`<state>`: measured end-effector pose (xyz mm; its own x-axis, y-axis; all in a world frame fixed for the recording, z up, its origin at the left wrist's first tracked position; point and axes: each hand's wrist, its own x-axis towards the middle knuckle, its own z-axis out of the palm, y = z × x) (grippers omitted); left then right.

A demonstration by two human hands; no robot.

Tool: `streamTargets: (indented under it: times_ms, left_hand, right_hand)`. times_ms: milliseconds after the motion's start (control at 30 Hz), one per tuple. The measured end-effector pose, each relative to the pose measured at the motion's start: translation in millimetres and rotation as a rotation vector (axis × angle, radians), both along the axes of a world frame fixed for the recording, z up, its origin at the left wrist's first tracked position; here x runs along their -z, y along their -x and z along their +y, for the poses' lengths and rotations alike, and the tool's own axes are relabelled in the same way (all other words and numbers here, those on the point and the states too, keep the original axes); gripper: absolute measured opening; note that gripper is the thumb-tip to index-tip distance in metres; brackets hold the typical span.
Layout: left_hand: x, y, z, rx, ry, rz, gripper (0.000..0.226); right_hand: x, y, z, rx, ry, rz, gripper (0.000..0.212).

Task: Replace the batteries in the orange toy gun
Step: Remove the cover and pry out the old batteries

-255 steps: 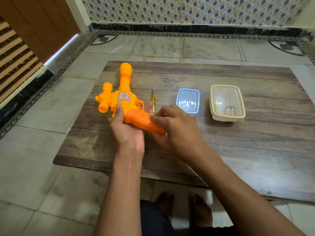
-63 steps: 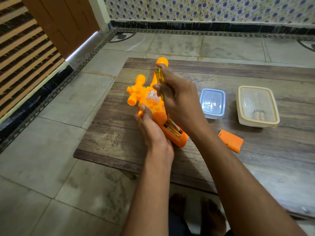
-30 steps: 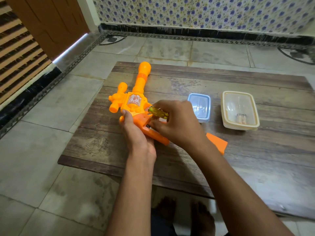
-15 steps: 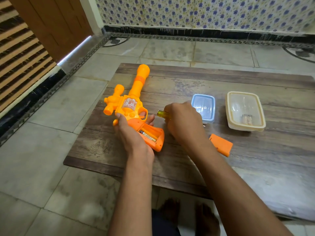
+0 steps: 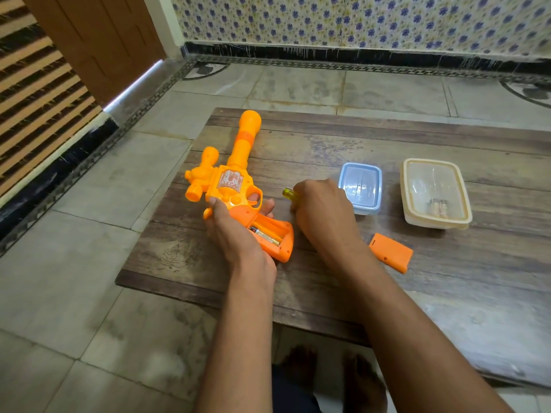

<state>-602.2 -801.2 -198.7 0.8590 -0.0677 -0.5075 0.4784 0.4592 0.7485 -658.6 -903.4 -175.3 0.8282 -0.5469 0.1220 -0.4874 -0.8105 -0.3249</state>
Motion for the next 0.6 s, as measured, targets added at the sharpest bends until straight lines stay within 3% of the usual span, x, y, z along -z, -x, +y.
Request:
streamTargets:
  times_ms: [333, 600]
  left_hand:
    - [0.9, 0.8, -1.5, 0.003, 0.001, -0.007, 0.058]
    - [0.7, -1.2, -2.1, 0.008, 0.021, -0.006, 0.053]
  right_hand:
    - [10.8, -3.8, -5.7, 0.007, -0.054, -0.103, 0.009]
    - [-20.4, 5.3, 3.5, -0.034, -0.248, -0.526, 0.019]
